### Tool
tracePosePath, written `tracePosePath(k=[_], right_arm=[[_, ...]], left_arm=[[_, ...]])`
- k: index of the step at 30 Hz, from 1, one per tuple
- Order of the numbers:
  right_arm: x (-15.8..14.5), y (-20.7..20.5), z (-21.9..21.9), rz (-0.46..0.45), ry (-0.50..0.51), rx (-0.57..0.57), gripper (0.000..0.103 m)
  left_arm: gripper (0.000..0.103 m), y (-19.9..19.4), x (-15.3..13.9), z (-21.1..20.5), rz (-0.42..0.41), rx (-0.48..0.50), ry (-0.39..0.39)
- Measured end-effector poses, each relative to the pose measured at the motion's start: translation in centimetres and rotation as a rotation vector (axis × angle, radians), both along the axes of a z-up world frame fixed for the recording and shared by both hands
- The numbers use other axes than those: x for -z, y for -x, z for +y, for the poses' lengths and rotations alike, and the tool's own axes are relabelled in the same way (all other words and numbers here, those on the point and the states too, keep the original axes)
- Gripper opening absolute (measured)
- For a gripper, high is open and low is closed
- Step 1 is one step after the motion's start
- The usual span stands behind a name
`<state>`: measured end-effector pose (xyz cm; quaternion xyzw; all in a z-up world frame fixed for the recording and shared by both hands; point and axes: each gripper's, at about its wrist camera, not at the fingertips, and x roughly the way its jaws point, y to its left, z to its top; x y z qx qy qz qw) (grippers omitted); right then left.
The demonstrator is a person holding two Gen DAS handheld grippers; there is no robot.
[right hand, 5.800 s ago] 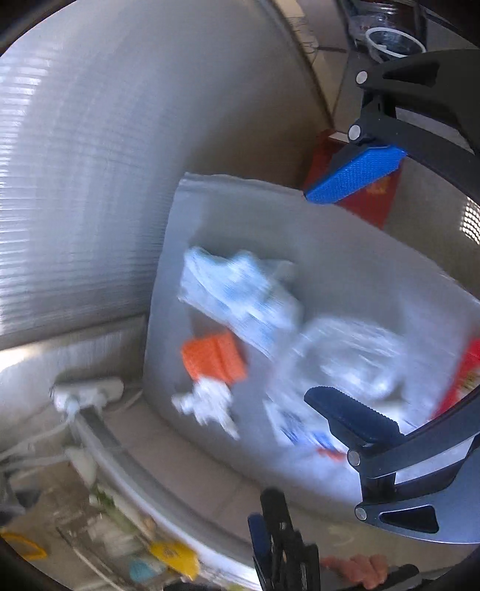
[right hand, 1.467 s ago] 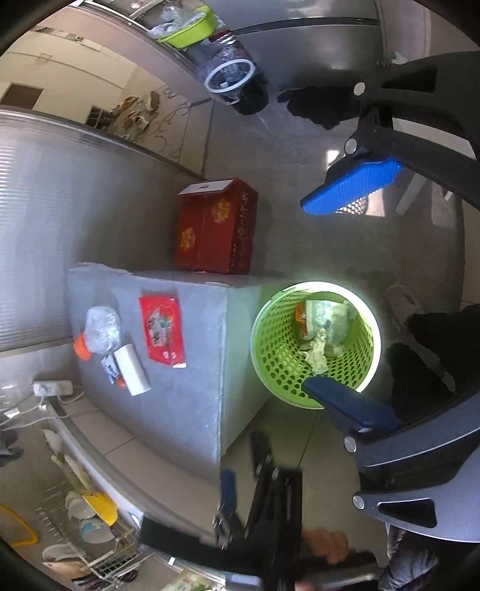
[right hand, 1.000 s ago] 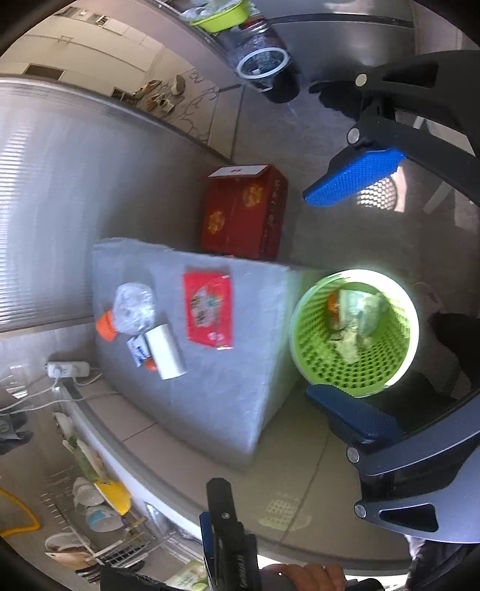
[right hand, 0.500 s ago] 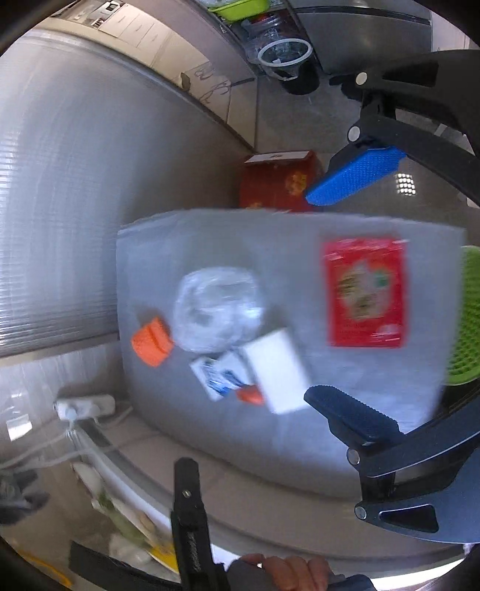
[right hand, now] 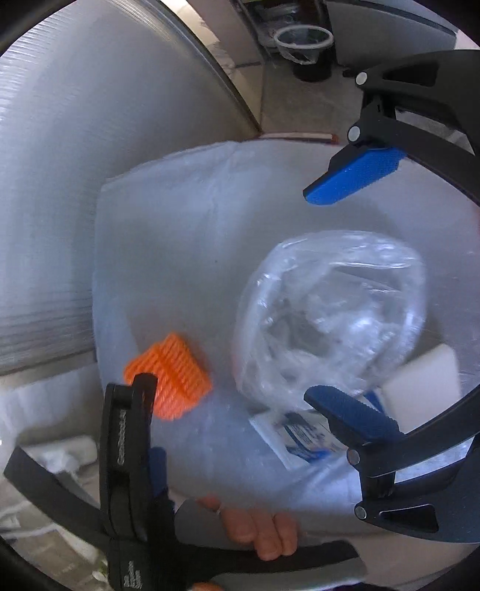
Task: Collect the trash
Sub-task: 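Grasp the clear plastic bag with the right tool while the left tool grasps the orange foam net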
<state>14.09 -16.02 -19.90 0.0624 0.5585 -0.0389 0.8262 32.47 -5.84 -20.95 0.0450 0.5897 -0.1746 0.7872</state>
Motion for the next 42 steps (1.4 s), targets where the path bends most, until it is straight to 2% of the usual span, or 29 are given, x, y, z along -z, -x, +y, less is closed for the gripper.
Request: tracePosePath(k=[2,3,4,5,6,7,9,13,16,20,21,22,23,24,26,31,34,38,42], right_arm=[[0.6,-0.3,-0.5,0.008,-0.039,0.02,0.098],[0.8,-0.4,-0.5,0.011,-0.051,0.023,0.098],[0.9,-0.3,-0.5,0.011,-0.053,0.023,0.098],[0.9,-0.3,-0.5,0.013,-0.047,0.018,0.098],[0.9,-0.3,-0.4,0.014,-0.041,0.014,0.098],[0.7,-0.4,-0.4,0.014,-0.038,0.013,0.098],[0.4,-0.4,-0.7,0.014,-0.047,0.026,0.098],[-0.1,-0.3,-1.2,0.01,-0.078,0.039,0.098],[0.5,-1.1,-1.3,0.045,-0.073,0.038,0.098],[1.8,-2.6,-1.1,0.085,-0.09,0.035,0.096],[2.0,-2.7,-1.0,0.088,-0.085,0.033,0.08],[2.1,-2.8,-0.9,0.092,-0.088,0.025,0.059],[2.4,-3.0,-0.7,0.107,-0.099,0.017,0.048],[2.4,-3.0,-0.6,0.117,-0.108,0.013,0.028],[1.8,-2.8,-0.2,0.106,-0.11,0.007,0.016],[-2.3,-0.1,-0.1,0.023,-0.065,0.038,0.012],[-6.0,3.6,-0.2,-0.045,-0.046,0.086,0.012],[-11.1,11.5,-0.1,-0.127,-0.039,0.159,0.012],[-12.6,19.1,1.0,-0.126,-0.014,0.184,0.012]], left_arm=[[0.084,-0.3,0.9,-0.9,0.007,0.01,-0.033],[0.072,-0.3,1.1,-1.1,0.016,0.018,-0.028],[0.055,-0.3,1.0,-1.2,0.028,0.025,0.006],[0.045,-0.2,0.6,-1.3,0.039,0.033,0.043],[0.034,-0.1,0.2,-1.4,0.036,0.041,0.047],[0.029,0.1,-0.6,-1.5,0.0,0.046,0.026],[0.027,0.5,-1.9,-1.5,-0.052,0.068,0.013],[0.027,1.7,-5.0,0.1,-0.098,0.08,0.044],[0.027,3.2,-8.1,2.5,-0.144,0.064,0.066],[0.027,5.4,-10.6,5.8,-0.165,0.033,0.089],[0.027,6.3,-11.2,6.6,-0.176,0.028,0.079],[0.027,7.2,-11.7,7.2,-0.185,0.026,0.073],[0.027,8.2,-12.1,7.8,-0.19,0.029,0.071],[0.027,8.7,-12.3,8.4,-0.19,0.027,0.073],[0.027,10.0,-12.7,9.4,-0.181,0.025,0.093],[0.027,13.2,-14.1,10.7,-0.19,0.054,0.115],[0.027,15.3,-15.1,10.7,-0.185,0.115,0.142],[0.028,20.0,-15.6,9.8,-0.132,0.235,0.188],[0.028,25.7,-15.1,9.1,-0.072,0.335,0.203]])
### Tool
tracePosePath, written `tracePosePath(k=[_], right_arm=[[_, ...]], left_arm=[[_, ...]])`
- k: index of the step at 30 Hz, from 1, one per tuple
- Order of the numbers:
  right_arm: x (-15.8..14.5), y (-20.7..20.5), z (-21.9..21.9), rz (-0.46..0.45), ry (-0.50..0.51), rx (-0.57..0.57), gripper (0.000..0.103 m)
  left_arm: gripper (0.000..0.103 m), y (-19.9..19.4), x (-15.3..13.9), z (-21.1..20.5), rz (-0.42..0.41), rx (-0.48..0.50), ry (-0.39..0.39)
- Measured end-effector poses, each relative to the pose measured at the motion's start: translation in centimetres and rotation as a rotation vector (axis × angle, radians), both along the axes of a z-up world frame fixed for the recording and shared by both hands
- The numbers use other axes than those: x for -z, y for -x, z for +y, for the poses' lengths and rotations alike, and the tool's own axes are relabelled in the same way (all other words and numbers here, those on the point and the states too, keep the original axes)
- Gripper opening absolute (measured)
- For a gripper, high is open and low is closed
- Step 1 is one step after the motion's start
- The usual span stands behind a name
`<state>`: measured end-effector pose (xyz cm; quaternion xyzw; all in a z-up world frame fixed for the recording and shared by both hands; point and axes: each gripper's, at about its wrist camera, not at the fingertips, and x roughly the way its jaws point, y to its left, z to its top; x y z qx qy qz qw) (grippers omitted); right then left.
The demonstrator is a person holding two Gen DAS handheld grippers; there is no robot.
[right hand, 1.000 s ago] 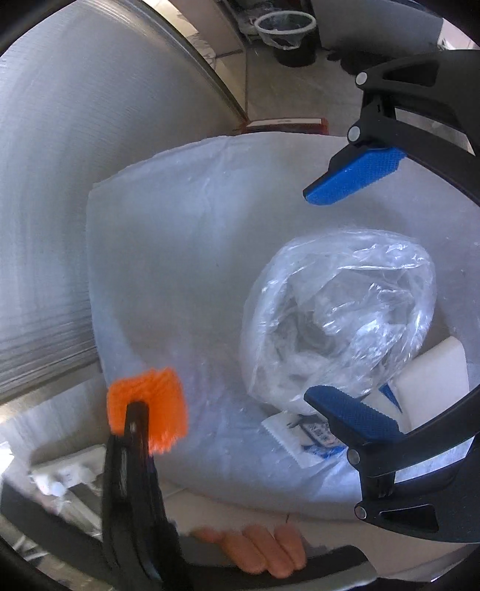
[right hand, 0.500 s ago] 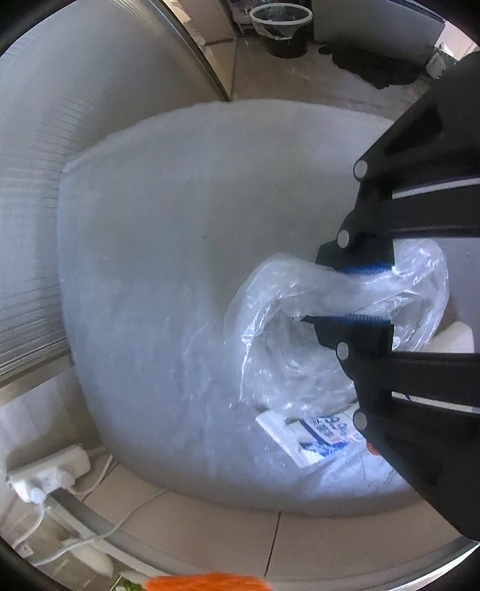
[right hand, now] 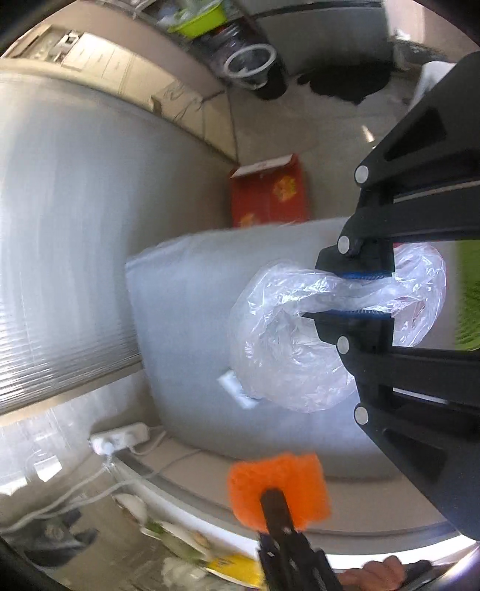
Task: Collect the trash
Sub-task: 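Grasp the clear plastic bag with the right tool while the left tool grasps the orange foam net, then carry the bag and net over the green basket and open both tools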
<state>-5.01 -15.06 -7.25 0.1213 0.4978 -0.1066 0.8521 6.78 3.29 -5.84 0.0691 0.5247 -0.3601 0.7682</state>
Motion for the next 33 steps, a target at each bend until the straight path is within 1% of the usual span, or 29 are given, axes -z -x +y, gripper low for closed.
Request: tracePosePath(k=[1,5,7,9,10,11,13,14,17,20,21,22,23,24,25,26,28,31,33], right_arm=[[0.2,2.7,0.3,0.009,-0.009,0.003,0.012],[2.5,10.4,2.1,0.063,-0.021,-0.005,0.012],[4.5,13.8,3.1,0.092,-0.049,-0.016,0.013],[7.1,17.2,4.1,0.128,-0.069,-0.024,0.013],[7.8,17.9,4.5,0.134,-0.07,-0.031,0.013],[9.3,19.2,5.0,0.153,-0.07,-0.045,0.013],[11.9,20.6,5.5,0.192,-0.069,-0.06,0.013],[13.7,21.1,5.7,0.212,-0.075,-0.069,0.013],[16.8,21.7,5.7,0.233,-0.072,-0.072,0.013],[19.6,21.5,5.5,0.26,-0.062,-0.068,0.016],[20.2,21.3,5.5,0.271,-0.057,-0.066,0.02],[20.9,21.3,5.4,0.287,-0.055,-0.065,0.029],[21.6,21.1,5.4,0.307,-0.054,-0.063,0.036],[22.1,21.1,5.3,0.317,-0.049,-0.058,0.047],[22.4,21.2,5.4,0.321,-0.047,-0.055,0.051],[22.5,21.3,5.3,0.324,-0.047,-0.051,0.053],[22.2,21.4,5.3,0.323,-0.041,-0.051,0.061],[20.7,22.2,4.9,0.303,-0.017,-0.041,0.066],[19.4,23.0,4.5,0.285,-0.008,-0.02,0.069]], left_arm=[[0.028,1.7,0.2,-0.1,0.0,0.02,-0.005],[0.028,7.5,1.4,0.0,0.017,0.07,-0.025],[0.029,10.8,2.3,0.2,0.027,0.071,-0.033],[0.029,13.3,3.2,0.4,0.069,0.066,-0.041],[0.029,14.5,3.6,0.5,0.088,0.061,-0.043],[0.029,15.9,4.0,0.6,0.097,0.058,-0.042],[0.029,17.6,4.6,0.8,0.111,0.049,-0.06],[0.029,18.6,5.1,0.8,0.122,0.05,-0.075],[0.029,20.4,6.0,0.8,0.129,0.076,-0.112],[0.029,21.5,6.6,0.7,0.132,0.102,-0.136],[0.03,21.8,6.8,0.7,0.134,0.113,-0.146],[0.03,21.9,7.0,0.6,0.133,0.119,-0.152],[0.03,22.0,7.1,0.5,0.135,0.128,-0.155],[0.03,22.1,7.5,0.4,0.136,0.137,-0.167],[0.03,22.1,7.7,0.3,0.139,0.142,-0.172],[0.03,22.1,8.1,0.2,0.145,0.148,-0.175],[0.031,22.1,8.6,0.1,0.156,0.149,-0.177],[0.031,21.9,9.7,0.0,0.184,0.148,-0.172],[0.031,22.0,10.6,-0.3,0.191,0.157,-0.184]])
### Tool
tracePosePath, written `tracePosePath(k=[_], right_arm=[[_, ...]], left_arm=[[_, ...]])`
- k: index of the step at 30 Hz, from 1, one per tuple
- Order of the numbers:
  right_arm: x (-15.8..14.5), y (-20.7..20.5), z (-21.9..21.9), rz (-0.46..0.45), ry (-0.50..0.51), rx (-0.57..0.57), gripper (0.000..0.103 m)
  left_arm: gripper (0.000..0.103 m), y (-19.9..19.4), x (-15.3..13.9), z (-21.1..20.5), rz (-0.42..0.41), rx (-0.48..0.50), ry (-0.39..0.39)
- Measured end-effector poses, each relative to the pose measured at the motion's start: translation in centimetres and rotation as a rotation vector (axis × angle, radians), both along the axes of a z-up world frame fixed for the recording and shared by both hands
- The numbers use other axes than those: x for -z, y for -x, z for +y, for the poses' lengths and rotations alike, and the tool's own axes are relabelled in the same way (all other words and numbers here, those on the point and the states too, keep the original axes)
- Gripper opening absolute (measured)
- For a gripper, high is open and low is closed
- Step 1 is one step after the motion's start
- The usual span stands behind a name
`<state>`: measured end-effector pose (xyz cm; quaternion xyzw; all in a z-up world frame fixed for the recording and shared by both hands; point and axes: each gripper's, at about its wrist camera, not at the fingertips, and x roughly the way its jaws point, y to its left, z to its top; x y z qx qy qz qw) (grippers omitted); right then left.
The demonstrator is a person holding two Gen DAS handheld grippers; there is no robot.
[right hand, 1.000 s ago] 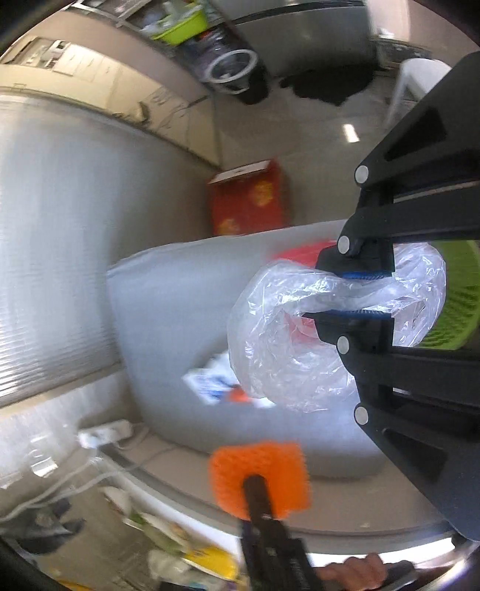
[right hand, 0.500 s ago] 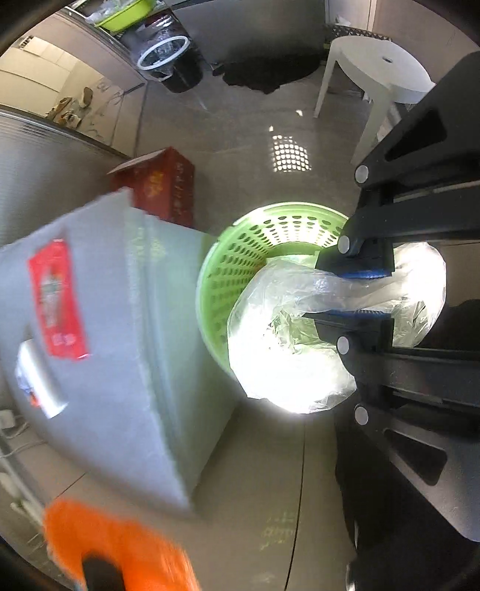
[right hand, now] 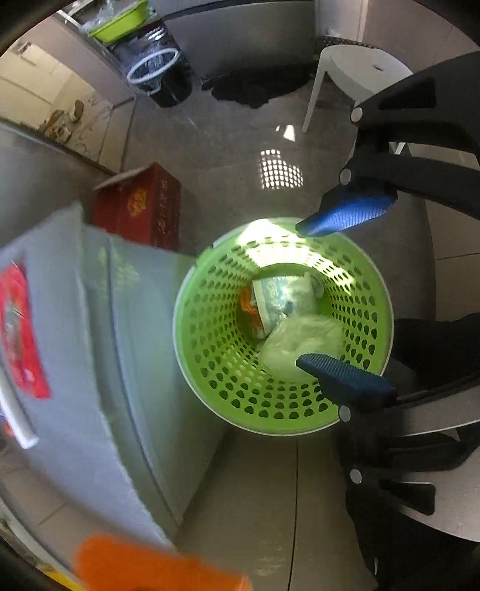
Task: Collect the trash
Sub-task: 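Carry the bag and net over the green basket and open both tools, then return to the table and grasp the blue-white milk packet with the right tool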
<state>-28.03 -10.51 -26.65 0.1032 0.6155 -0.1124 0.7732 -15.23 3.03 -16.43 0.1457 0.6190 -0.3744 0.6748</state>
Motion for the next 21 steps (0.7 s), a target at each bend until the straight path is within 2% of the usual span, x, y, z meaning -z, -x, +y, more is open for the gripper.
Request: tracePosePath(k=[5,8,10,11,13,15,18,21], right_arm=[[-4.1,3.2,-1.9,-0.068,0.037,0.068,0.076],[-6.2,4.7,-2.9,-0.091,0.059,0.108,0.077],[-7.2,5.5,-3.5,-0.1,0.067,0.124,0.078],[-7.9,6.0,-3.7,-0.107,0.076,0.131,0.078],[-8.7,6.4,-4.1,-0.118,0.086,0.136,0.082],[-9.5,6.7,-4.4,-0.138,0.096,0.14,0.083],[-10.3,6.7,-4.4,-0.158,0.094,0.143,0.084],[-11.4,6.3,-4.4,-0.192,0.082,0.145,0.085]], left_arm=[[0.034,1.0,2.6,-1.0,0.022,0.042,-0.017],[0.039,2.0,4.2,-1.9,0.045,0.073,-0.038],[0.056,2.9,4.9,-2.4,0.048,0.086,-0.054],[0.059,3.3,5.0,-2.6,0.041,0.089,-0.056],[0.072,3.8,4.8,-2.9,0.036,0.093,-0.048],[0.077,4.2,4.2,-3.2,0.029,0.093,-0.034],[0.079,3.9,3.1,-3.1,0.016,0.084,-0.028],[0.082,2.5,1.3,-2.4,-0.002,0.024,-0.004]])
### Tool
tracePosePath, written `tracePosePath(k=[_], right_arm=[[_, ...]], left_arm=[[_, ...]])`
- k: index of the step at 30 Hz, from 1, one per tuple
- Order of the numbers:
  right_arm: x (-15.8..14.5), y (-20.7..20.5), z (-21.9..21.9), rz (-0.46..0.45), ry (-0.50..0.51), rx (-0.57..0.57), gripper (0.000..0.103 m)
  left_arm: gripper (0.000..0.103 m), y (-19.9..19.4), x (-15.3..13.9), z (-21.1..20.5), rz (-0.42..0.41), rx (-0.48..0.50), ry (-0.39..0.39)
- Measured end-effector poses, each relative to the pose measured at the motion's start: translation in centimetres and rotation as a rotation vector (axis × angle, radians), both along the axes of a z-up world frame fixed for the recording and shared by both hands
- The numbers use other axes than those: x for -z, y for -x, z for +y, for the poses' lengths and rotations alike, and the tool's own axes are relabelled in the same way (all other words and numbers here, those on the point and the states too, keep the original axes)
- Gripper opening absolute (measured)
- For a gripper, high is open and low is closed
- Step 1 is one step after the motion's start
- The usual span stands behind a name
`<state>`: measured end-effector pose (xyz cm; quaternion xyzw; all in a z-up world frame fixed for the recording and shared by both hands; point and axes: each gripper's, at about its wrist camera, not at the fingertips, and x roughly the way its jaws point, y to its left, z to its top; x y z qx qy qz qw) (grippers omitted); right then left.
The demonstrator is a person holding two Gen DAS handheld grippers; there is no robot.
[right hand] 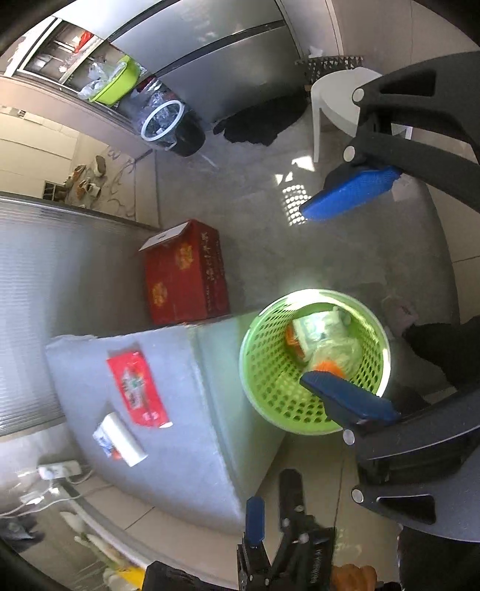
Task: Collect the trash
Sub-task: 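Return to the table and grasp the blue-white milk packet with the right tool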
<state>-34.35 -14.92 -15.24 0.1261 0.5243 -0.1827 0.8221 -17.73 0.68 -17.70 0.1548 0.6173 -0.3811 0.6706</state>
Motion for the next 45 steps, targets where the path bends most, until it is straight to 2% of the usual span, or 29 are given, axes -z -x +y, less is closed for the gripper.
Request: tracePosePath(k=[4,11,20,25,31,38,43,45], right_arm=[[-2.1,-1.4,0.3,-0.039,0.007,-0.022,0.091],[-4.3,-6.0,1.1,-0.07,0.021,-0.08,0.095],[-5.3,-15.3,2.6,-0.06,0.033,-0.188,0.095],[-5.3,-22.3,3.4,-0.055,0.025,-0.268,0.095],[-3.3,-34.0,4.6,-0.033,-0.014,-0.377,0.095],[1.5,-44.8,7.2,0.023,-0.028,-0.478,0.095],[4.8,-48.9,8.2,0.064,-0.03,-0.507,0.095],[5.7,-49.8,8.5,0.083,-0.018,-0.516,0.095]], left_arm=[[0.089,-2.9,-3.3,2.1,-0.045,-0.113,0.049],[0.09,-9.3,-7.0,5.2,-0.141,-0.243,0.07],[0.091,-18.5,-7.1,8.7,-0.142,-0.424,0.075],[0.091,-21.6,-6.7,10.0,-0.186,-0.468,0.04],[0.091,-23.6,-5.6,10.9,-0.234,-0.45,-0.007],[0.091,-24.9,-3.3,11.1,-0.175,-0.455,0.012],[0.091,-25.2,-2.2,10.4,-0.188,-0.435,-0.027],[0.091,-25.3,-2.0,10.3,-0.171,-0.438,-0.02]])
